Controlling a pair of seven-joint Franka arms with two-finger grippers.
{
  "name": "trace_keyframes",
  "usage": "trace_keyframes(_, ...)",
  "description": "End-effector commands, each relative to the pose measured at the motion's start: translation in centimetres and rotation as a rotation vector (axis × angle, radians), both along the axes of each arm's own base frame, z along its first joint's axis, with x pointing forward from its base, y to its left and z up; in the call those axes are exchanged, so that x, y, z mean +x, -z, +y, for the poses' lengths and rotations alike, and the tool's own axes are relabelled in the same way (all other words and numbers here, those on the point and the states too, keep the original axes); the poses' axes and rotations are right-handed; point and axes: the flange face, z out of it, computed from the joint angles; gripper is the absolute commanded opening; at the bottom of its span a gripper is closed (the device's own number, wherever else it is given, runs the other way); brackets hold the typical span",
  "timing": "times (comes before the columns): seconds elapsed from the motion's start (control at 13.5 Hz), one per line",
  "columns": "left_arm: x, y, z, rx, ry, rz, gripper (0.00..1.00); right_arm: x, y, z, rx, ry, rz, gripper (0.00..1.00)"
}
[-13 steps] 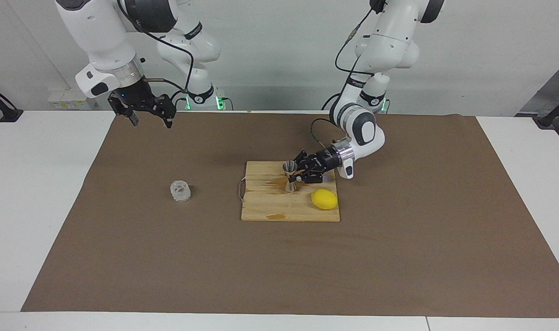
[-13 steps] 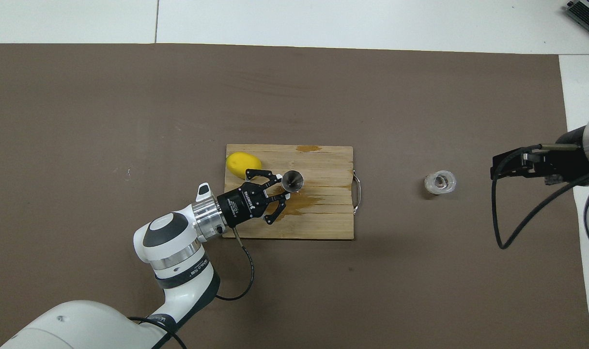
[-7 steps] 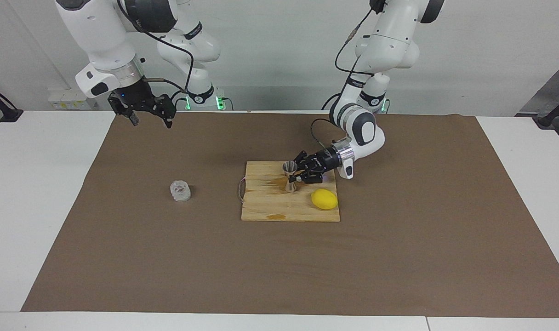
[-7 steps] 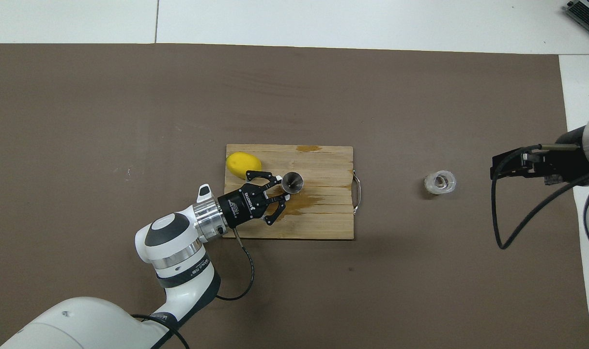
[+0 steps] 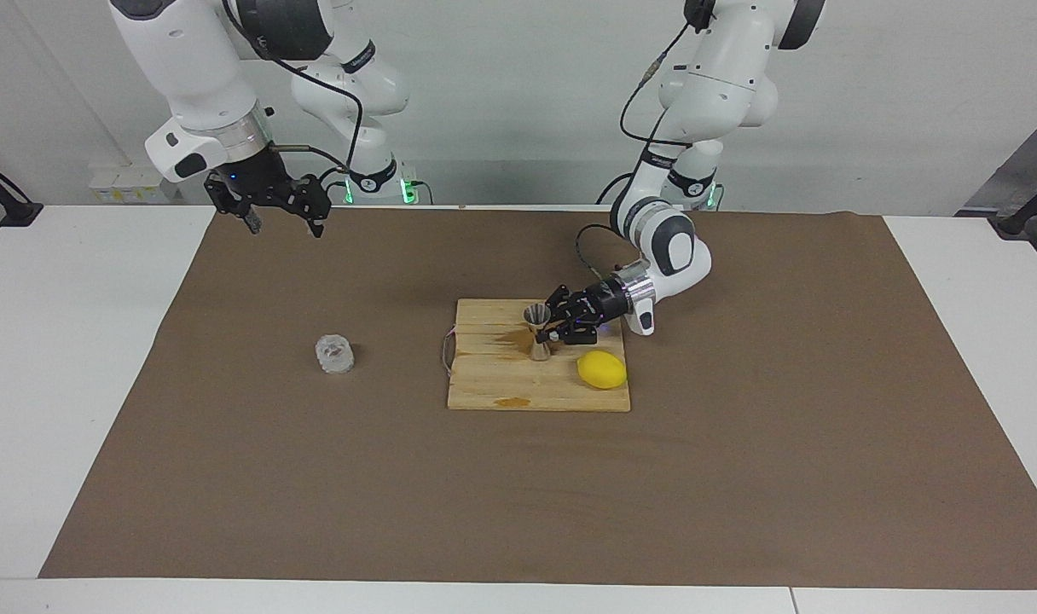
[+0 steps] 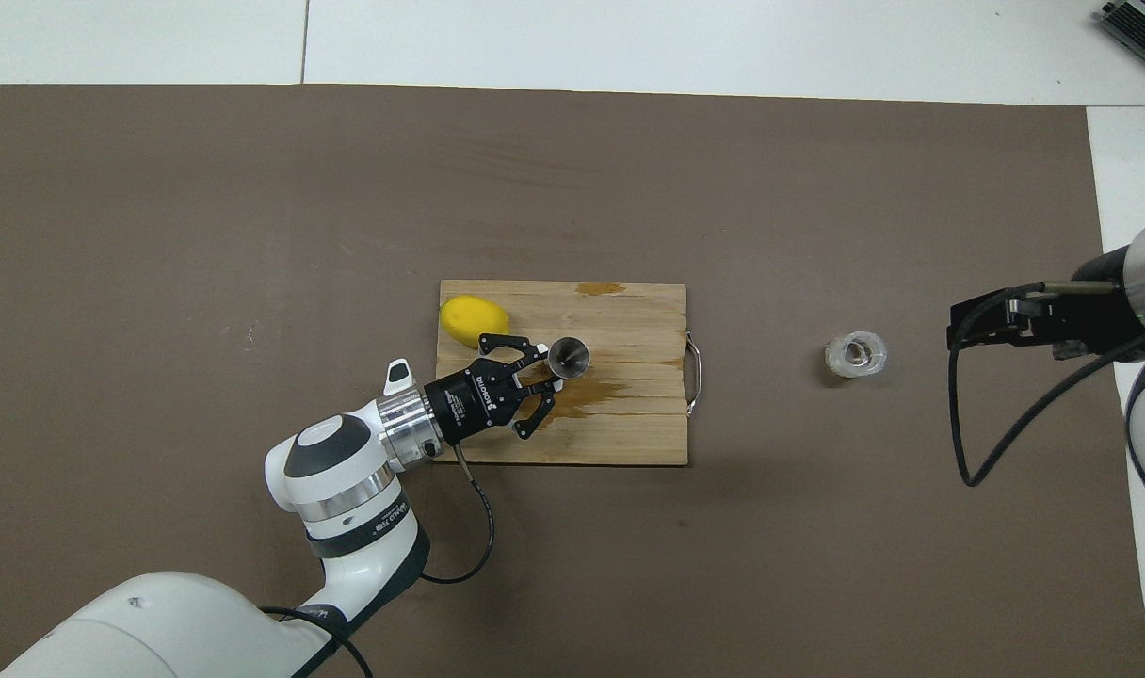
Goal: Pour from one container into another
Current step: 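Lower the metal cup onto the board and open the left gripper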
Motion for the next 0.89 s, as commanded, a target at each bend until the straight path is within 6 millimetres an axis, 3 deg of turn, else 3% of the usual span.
trace_keyframes(0.0,-0.27,0.28,-0.15,-0.005,-0.014,-0.011,0.21,-1.02,-0.12,0.05,0.012,0.008,0.009,1.00)
trace_keyframes(0.22,-0.27,0.28,-0.15,-0.005,-0.014,-0.011,0.24,-1.02,-0.12,0.05,0.012,0.008,0.009,1.00)
trace_keyframes(0.52,-0.25,0.60,0.00,-0.003,-0.015,-0.006,0.34,-1.04,-0.11,0.05,0.012,0.008,0.011,1.00)
trace_keyframes(0.59,-0.19,0.52,0.06,-0.004,-0.016,-0.008,0.40,-1.05,-0.04,0.05,0.012,0.008,0.012,1.00)
trace_keyframes(0.82,-0.09,0.45,0.21,-0.002,-0.019,-0.009,0.73,-1.20,0.00,0.13,0.012,0.000,0.025,1.00)
